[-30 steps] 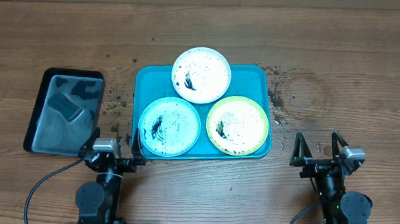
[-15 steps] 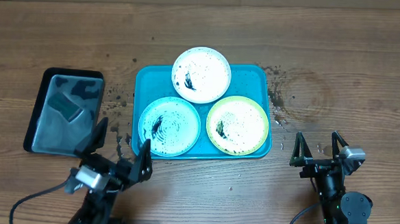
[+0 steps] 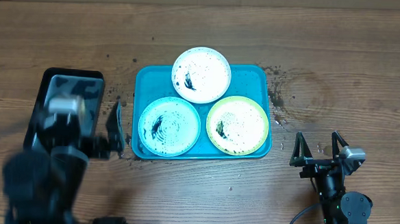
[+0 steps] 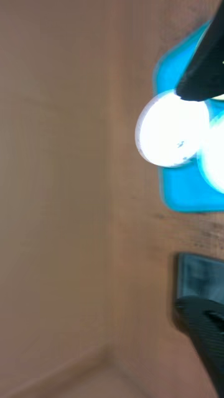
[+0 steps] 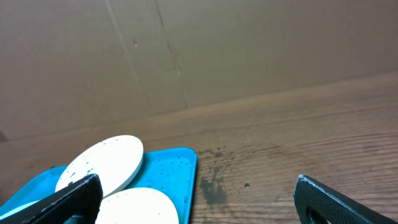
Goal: Clean dirty plates on tray and stack at the side
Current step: 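Move the left gripper over the black tray toward the green sponge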
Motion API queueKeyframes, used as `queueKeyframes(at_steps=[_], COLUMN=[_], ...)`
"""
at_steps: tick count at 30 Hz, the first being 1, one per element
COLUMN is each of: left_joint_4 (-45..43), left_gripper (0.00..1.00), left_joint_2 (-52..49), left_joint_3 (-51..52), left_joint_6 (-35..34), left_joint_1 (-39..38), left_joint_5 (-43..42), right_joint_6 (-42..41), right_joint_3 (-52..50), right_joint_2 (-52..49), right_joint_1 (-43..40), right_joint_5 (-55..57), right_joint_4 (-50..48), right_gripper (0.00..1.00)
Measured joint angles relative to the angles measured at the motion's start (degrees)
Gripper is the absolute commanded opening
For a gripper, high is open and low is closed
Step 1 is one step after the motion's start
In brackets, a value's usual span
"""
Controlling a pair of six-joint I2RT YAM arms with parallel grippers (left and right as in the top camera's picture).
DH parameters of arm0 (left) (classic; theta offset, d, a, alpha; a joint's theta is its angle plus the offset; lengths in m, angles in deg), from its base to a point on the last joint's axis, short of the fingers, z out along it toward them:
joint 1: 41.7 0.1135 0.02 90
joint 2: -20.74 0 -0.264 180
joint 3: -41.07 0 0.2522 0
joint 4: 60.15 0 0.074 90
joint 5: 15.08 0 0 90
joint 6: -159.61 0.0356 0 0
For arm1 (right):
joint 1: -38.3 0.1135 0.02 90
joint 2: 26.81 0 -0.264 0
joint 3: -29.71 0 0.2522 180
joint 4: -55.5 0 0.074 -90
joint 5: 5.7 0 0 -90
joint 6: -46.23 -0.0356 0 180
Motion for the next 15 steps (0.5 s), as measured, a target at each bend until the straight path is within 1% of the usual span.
queueKeyframes(at_steps=[2, 5, 7, 11, 13, 15], left_joint_4=[5.16, 9.7, 15.58, 28.26, 31.61, 33.68], left_gripper=[1.0, 1.0, 1.0, 1.0, 1.0, 1.0], left_joint_2=[-7.67, -15.47, -21.18, -34.36, -40.59, -45.55], left_joint_3=[-6.03, -12.28, -18.18, -33.48, -39.45, -42.77], left_joint_6=[0.68, 1.9, 1.95, 1.29, 0.35, -0.11], left_joint_1=[0.0, 0.0, 0.26, 3.89, 6.19, 8.11], left_joint_5=[0.5, 1.27, 2.8, 4.66, 4.87, 4.85], right_joint_6=[0.02, 0.04, 0.0, 0.02, 0.02, 0.02], right_joint_3=[0.0, 0.0, 0.0, 0.0, 0.0, 0.0], right_joint_2=[0.0, 0.0, 0.0, 0.0, 0.0, 0.0], right_joint_1=[0.0, 0.0, 0.02, 0.0, 0.0, 0.0], right_joint_5=[0.0, 0.0, 0.0, 0.02, 0.0, 0.02], right_joint_4=[0.02, 0.0, 0.02, 0.02, 0.0, 0.02], right_gripper=[1.0, 1.0, 1.0, 1.0, 1.0, 1.0])
